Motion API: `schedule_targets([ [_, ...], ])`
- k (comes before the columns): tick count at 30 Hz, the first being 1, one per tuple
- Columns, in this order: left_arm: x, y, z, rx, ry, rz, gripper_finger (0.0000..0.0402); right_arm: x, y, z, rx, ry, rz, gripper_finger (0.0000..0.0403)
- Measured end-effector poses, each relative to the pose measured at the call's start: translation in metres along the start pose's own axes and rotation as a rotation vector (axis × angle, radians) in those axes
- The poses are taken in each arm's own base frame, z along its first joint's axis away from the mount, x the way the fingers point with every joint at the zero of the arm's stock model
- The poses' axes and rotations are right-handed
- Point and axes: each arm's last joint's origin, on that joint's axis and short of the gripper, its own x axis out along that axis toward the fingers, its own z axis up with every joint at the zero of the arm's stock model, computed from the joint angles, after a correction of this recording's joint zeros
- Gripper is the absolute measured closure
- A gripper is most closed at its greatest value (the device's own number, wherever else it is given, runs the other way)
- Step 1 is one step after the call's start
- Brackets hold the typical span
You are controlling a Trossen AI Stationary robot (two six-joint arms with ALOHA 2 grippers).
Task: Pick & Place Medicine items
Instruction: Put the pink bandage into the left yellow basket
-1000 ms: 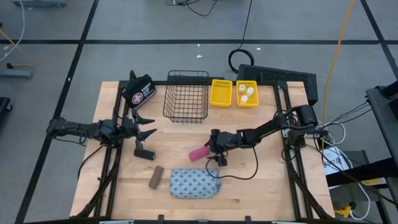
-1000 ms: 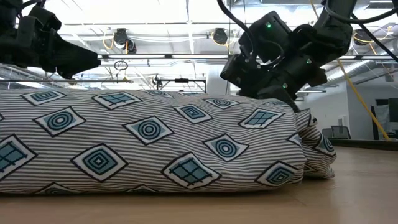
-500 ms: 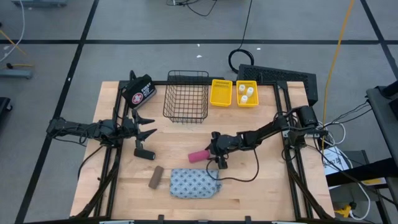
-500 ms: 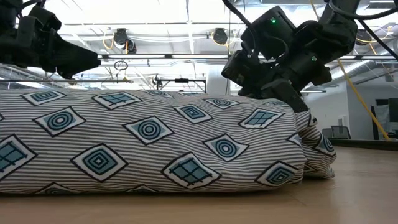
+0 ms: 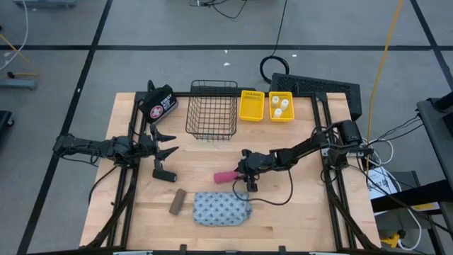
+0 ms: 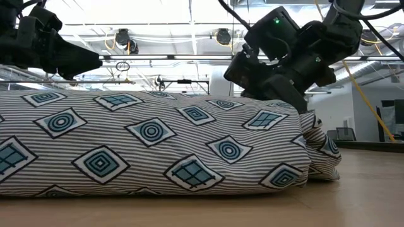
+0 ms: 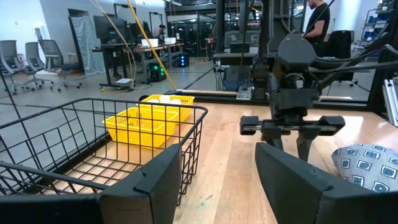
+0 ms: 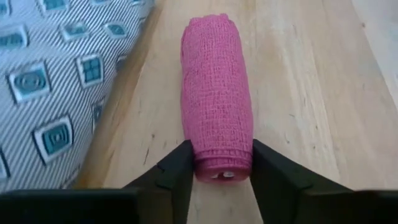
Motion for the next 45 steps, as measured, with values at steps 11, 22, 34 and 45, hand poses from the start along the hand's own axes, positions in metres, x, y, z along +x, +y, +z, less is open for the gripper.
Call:
schedule_targets([
  [11,0.0,0.0,0.0,0.0,0.0,0.0,0.0188,-0.007,-0.007,0.008,0.064,-0.032,-0.012,0.0325],
  [22,0.0,0.0,0.0,0.0,0.0,0.0,0.0188,-0.049,-0.003,0.039,0.105,-0.118,-0.005,0.0327],
  [34,0.0,0.0,0.0,0.0,0.0,0.0,0.0188,-0.108,-0.005,0.078,0.076,-0.357,-0.162,0.0327],
  [45,0.0,0.0,0.0,0.0,0.0,0.0,0.0188,-0.127,-0.045,0.082,0.303,-0.453,-0.561,0.0331],
])
